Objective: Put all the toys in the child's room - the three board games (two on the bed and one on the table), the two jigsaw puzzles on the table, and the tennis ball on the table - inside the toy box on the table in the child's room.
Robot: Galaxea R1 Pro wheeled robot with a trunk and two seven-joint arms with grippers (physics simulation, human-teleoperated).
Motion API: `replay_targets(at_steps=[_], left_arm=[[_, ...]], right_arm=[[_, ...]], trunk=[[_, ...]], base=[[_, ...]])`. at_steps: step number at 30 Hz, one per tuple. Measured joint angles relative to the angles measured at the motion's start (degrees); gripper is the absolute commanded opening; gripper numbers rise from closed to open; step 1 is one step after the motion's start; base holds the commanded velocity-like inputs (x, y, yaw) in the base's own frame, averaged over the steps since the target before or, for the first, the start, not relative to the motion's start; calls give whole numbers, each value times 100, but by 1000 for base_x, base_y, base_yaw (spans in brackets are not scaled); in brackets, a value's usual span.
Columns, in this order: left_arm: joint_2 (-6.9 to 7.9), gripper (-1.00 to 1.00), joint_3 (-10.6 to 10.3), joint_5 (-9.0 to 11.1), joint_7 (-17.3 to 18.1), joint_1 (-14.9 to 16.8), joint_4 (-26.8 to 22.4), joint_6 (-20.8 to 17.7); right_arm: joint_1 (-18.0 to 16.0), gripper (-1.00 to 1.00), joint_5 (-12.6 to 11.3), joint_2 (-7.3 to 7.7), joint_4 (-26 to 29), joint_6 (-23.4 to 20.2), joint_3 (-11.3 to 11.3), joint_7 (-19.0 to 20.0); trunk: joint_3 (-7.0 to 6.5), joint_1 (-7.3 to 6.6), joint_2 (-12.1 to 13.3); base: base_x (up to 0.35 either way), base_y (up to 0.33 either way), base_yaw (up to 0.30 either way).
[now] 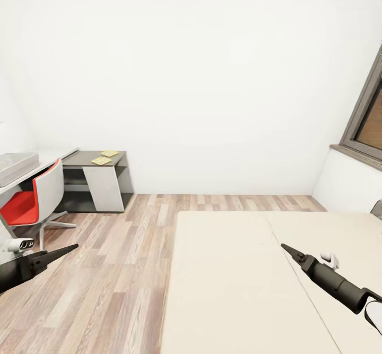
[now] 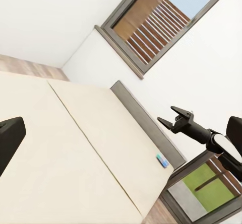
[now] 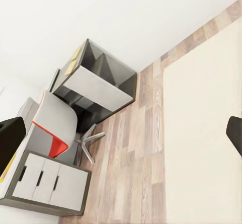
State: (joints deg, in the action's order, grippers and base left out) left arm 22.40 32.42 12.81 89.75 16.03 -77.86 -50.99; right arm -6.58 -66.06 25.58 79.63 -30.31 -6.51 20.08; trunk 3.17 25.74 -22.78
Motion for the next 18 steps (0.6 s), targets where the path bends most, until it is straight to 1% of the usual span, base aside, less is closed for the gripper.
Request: replay_targets(at_steps=[18], left_arm=[[0, 100, 0, 0, 0, 0, 0, 0]], right_arm=[[0, 100, 0, 0, 0, -3, 0, 0]], trunk=[[0, 0, 0]], base=[[0, -164, 0]])
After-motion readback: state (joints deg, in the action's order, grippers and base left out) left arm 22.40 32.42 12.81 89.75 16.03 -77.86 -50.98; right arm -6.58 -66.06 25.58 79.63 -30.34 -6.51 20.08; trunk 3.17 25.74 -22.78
